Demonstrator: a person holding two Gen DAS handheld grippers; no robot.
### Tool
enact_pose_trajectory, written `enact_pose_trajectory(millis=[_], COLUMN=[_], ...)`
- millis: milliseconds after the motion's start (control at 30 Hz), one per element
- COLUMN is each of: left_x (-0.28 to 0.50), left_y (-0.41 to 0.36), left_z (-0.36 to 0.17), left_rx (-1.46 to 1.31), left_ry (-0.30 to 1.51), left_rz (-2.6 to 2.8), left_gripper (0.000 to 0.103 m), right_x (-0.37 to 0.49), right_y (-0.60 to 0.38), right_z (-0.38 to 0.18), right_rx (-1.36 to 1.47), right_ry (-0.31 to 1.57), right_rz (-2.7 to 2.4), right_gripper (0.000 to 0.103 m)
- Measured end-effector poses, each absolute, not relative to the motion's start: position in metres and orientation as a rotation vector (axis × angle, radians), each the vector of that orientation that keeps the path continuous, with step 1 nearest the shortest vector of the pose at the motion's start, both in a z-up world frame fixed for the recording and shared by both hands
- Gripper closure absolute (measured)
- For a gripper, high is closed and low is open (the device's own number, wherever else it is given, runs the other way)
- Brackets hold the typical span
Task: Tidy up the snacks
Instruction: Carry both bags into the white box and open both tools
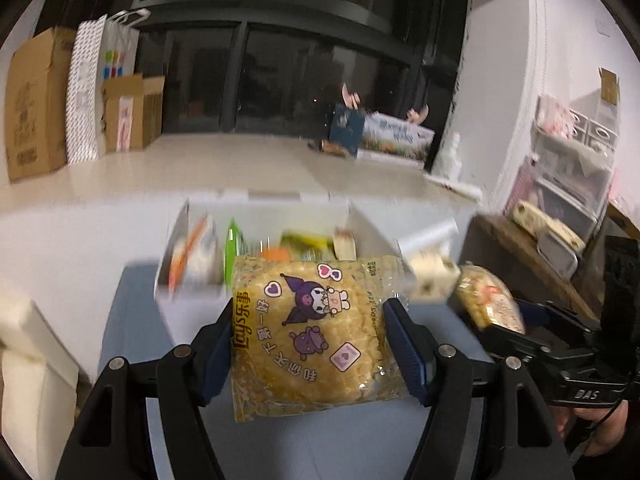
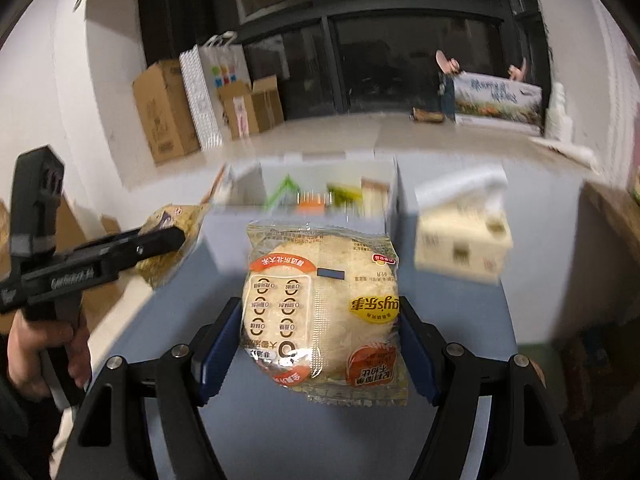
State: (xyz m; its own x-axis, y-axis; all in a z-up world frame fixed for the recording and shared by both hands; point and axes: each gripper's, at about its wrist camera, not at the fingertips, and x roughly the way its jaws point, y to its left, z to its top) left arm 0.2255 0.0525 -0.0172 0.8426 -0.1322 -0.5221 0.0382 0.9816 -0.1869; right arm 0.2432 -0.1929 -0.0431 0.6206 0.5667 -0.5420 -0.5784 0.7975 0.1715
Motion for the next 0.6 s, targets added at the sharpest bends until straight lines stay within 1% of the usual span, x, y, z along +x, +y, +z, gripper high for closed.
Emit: enact_pose_trajectory(millis=[133, 267, 300, 333, 367, 400, 433, 600], left_x=[0.286, 0.339, 0.349, 0.359, 0.364, 0.367, 0.367, 0.344], left_y=[0.064, 0.079, 0.082, 0.086, 0.087, 0.089, 0.093, 0.097], left_z=[0.000, 0.000, -0.002, -0.005, -0.009, -0.013, -0.015, -0.020], left_rx=[-0.145, -0.148, -0.149, -0.151, -0.154, -0.158, -0.161, -0.162], left_ry=[0.566, 0.597, 0.615, 0.638, 0.653, 0.656, 0.653, 0.628], left_rz=[-0.079, -0.066, -0.059, -0.041, -0.026, -0.015, 0.000, -0.020], left_gripper=[0.029, 0.028, 0.024, 0.011, 0.003, 0.000, 0.000, 0.000], right_x=[0.306, 0.363, 0.372, 0.381, 0.391, 0.400, 0.405, 0.401], right_y=[-0.160, -0.131, -0.129, -0.125, -0.121, -0.118, -0.118, -0.128], right_z=[-0.027, -0.022, -0.021, -0.020, -0.020, -0.022, -0.024, -0.027], right_rx=[0.007, -0.023, -0.018, -0.008, -0.002, -0.006, -0.002, -0.016], right_ry=[0.632, 0.656, 0.662, 0.665, 0.681, 0.712, 0.729, 0.719], right_rz=[0.642, 0.623, 0.625, 0.631, 0.640, 0.623, 0.596, 0.569], right_gripper=[0.025, 0.025, 0.025, 0.024, 0.017, 0.004, 0.000, 0.000])
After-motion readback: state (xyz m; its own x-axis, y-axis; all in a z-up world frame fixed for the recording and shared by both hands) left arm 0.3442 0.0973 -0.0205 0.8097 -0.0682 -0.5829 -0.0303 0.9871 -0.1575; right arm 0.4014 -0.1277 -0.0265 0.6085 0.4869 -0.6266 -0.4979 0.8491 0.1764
